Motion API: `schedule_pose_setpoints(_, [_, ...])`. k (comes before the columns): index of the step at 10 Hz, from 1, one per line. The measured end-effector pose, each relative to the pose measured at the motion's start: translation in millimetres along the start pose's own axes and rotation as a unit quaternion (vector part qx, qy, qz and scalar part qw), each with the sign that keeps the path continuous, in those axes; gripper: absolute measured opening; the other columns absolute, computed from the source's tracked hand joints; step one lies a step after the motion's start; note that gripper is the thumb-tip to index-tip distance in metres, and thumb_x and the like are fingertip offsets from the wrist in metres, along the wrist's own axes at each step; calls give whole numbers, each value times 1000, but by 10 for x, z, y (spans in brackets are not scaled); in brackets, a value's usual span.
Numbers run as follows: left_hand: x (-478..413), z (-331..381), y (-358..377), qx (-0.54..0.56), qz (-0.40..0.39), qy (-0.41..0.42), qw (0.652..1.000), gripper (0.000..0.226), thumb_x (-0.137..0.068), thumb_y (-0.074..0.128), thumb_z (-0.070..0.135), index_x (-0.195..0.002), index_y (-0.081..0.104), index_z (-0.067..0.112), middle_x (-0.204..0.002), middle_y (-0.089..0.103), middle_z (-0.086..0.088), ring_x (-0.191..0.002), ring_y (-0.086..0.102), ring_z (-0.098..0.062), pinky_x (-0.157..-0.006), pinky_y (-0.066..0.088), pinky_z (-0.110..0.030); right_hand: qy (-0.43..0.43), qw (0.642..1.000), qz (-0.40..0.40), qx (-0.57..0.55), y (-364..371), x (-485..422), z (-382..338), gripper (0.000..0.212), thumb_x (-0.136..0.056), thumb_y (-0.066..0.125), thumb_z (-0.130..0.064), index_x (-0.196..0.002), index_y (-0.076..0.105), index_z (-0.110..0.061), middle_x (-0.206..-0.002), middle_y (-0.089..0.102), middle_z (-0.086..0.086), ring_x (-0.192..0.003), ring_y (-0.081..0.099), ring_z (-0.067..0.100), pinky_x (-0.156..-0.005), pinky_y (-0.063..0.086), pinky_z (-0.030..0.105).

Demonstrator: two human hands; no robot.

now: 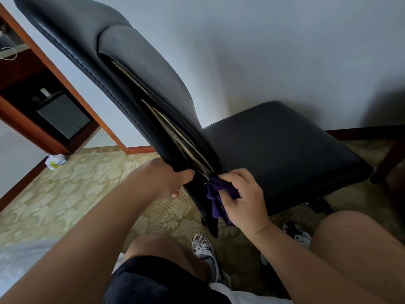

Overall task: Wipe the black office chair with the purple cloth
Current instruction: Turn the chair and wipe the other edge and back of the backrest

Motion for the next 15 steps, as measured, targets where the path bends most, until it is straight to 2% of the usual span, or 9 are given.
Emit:
schedule_pose_setpoints(1, [-47, -135, 29, 81, 19, -78, 994, 47, -91, 57, 55, -75, 65, 11, -61, 68, 1, -59, 65, -13, -57, 51, -26, 6, 1000, -15, 7, -9, -12, 77, 32, -80, 71, 3, -109, 72, -10, -111, 61, -3, -98, 63, 9, -87, 53, 17])
schedule_pose_setpoints(2, [-44, -109, 38, 72, 21, -72, 995, 49, -90, 57, 56, -74, 65, 10, -67, 71, -2, -66, 69, -18, -67, 57, -31, 65, 996, -59, 13, 106, 115, 269, 26, -80, 72, 6, -103, 75, -7, -105, 67, -1, -95, 67, 16, -83, 57, 32])
schedule_pose_setpoints(4, [-28, -89, 16, 76, 21, -77, 994, 47, -92, 57, 52, -80, 63, 7, -68, 68, -4, -61, 64, -16, -58, 50, -25, 111, 988, -99, 34, 276, 230, 349, 26, -81, 71, 1, -105, 75, -10, -102, 67, -1, -90, 67, 17, -78, 58, 35])
schedule_pose_setpoints(7, [-31, -73, 20, 79, 19, -76, 994, 49, -92, 58, 51, -89, 64, 3, -77, 71, -8, -70, 69, -21, -69, 55, -33, 47, 998, 28, 18, 27, 14, 50, 33, -80, 70, 1, -109, 70, -15, -111, 55, -10, -96, 56, -4, -82, 48, 7])
schedule_pose_setpoints(10, [-28, -86, 9, 51, 23, -77, 995, 49, -92, 55, 54, -79, 64, 7, -66, 67, -3, -59, 64, -15, -52, 47, -24, 240, 961, -120, 62, 500, 462, 545, 21, -87, 70, -19, -107, 68, -22, -99, 65, -7, -92, 65, 13, -80, 56, 28])
schedule_pose_setpoints(11, [-28, -84, 13, 64, 32, -71, 995, 48, -91, 57, 53, -80, 63, 7, -70, 70, -5, -70, 70, -22, -72, 57, -36, 249, 964, -86, 37, 464, 475, 556, 22, -84, 73, -15, -104, 68, -23, -98, 63, -9, -91, 63, 8, -78, 54, 22])
schedule_pose_setpoints(12, [-39, -86, 25, 81, 30, -77, 993, 46, -91, 58, 52, -77, 60, 8, -69, 69, -5, -71, 70, -24, -75, 58, -37, 216, 975, -44, 5, 384, 381, 439, 24, -83, 76, -11, -104, 67, -21, -97, 60, -9, -88, 61, 4, -76, 47, 12])
schedule_pose_setpoints(13, [-41, -96, 31, 84, 19, -84, 993, 46, -92, 57, 51, -80, 60, 7, -66, 67, -4, -61, 65, -22, -61, 53, -28, 160, 987, -33, -8, 352, 276, 220, 22, -84, 76, -9, -103, 66, -17, -97, 57, -6, -85, 59, 7, -73, 47, 11])
schedule_pose_setpoints(15, [-24, -76, 50, 66, 13, -76, 995, 48, -93, 54, 52, -80, 62, 7, -68, 67, -4, -62, 65, -22, -71, 55, -34, 64, 997, -2, -32, 277, 88, -115, 23, -84, 73, -10, -104, 63, -16, -103, 55, -5, -86, 56, 4, -73, 43, 4])
Point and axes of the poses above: each hand's wrist, its own x-axis away from the middle knuckle, its own y-axis out of the palm, z = x × y, the point moved 10 cm from there along -x, towards the middle knuckle
